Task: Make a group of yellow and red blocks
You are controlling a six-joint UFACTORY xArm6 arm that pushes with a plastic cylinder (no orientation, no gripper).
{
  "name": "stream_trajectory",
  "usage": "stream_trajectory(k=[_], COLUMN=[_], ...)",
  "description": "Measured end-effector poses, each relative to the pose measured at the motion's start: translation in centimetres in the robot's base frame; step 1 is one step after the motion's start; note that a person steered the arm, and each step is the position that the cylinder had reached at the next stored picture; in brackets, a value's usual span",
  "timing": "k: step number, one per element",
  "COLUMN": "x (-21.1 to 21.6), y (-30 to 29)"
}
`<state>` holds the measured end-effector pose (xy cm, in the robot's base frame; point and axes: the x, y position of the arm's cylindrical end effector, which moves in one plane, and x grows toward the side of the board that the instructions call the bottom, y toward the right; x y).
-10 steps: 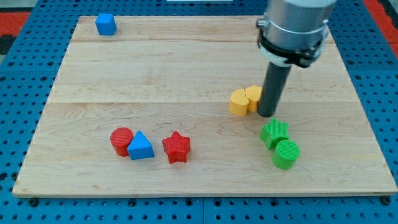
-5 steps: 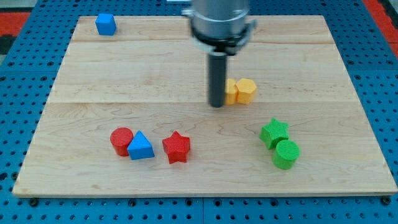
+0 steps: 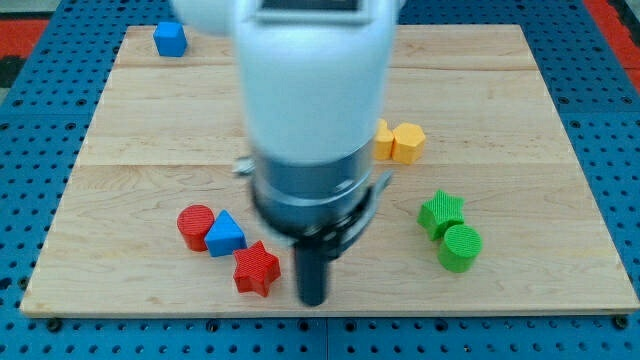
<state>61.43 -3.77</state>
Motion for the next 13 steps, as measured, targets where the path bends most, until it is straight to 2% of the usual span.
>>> stream_trajectory(k=[1, 3, 4, 5, 6, 8, 10, 11, 12, 13], x=[-2.4, -7.8, -4.9, -5.5, -7.9, -9.0, -11.4, -13.6, -10.1, -14.0], y=[-4.6, -5.3, -6.1, -14.0, -17.0, -3.5, 4.8, 6.2, 2.2, 1.1])
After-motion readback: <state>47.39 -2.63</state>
